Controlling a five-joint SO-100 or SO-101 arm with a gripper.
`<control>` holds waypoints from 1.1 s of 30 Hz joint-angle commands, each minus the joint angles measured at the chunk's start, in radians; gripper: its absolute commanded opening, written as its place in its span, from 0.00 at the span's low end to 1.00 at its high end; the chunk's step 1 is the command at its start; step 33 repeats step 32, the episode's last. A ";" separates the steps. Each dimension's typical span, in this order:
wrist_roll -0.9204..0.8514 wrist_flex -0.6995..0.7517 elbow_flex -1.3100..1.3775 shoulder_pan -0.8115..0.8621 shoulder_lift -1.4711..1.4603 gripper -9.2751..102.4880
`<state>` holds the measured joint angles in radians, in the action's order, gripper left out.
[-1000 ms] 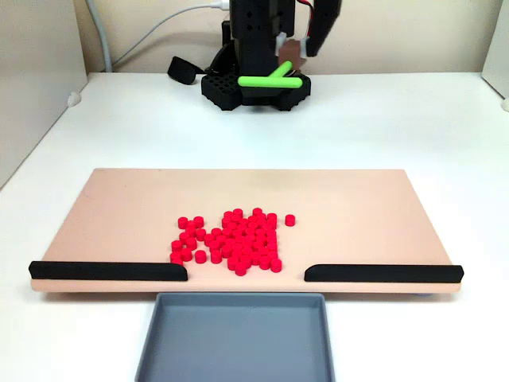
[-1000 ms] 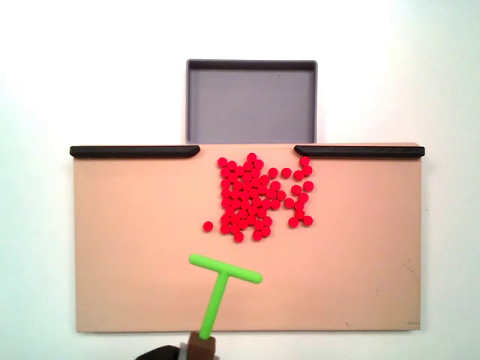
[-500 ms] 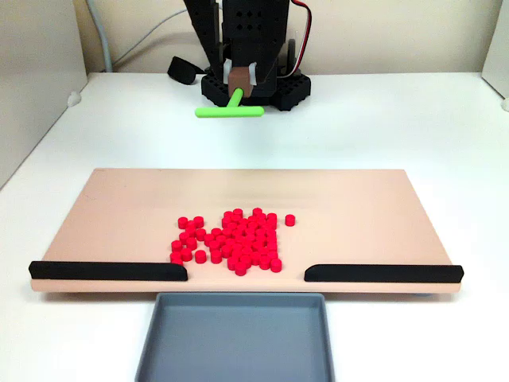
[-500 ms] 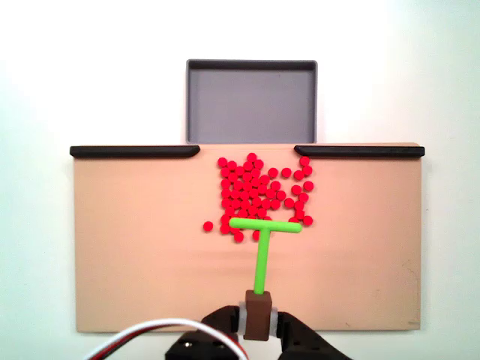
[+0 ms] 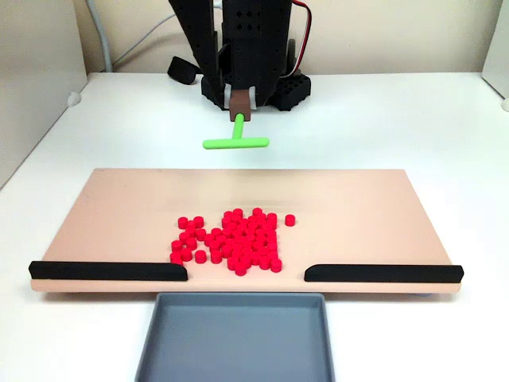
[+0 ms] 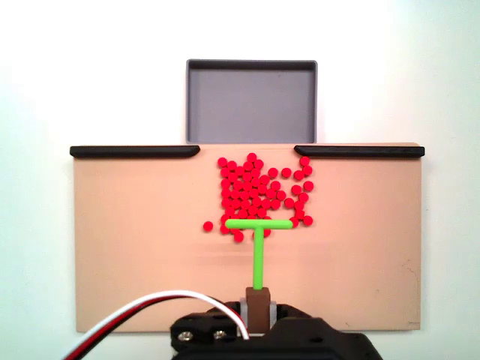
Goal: Gather the left side granules
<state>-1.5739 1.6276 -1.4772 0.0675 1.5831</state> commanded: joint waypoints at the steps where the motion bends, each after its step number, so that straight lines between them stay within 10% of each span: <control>1: -0.005 0.000 0.018 -0.009 0.003 0.08; 33: -0.029 0.000 0.023 -0.028 0.017 0.08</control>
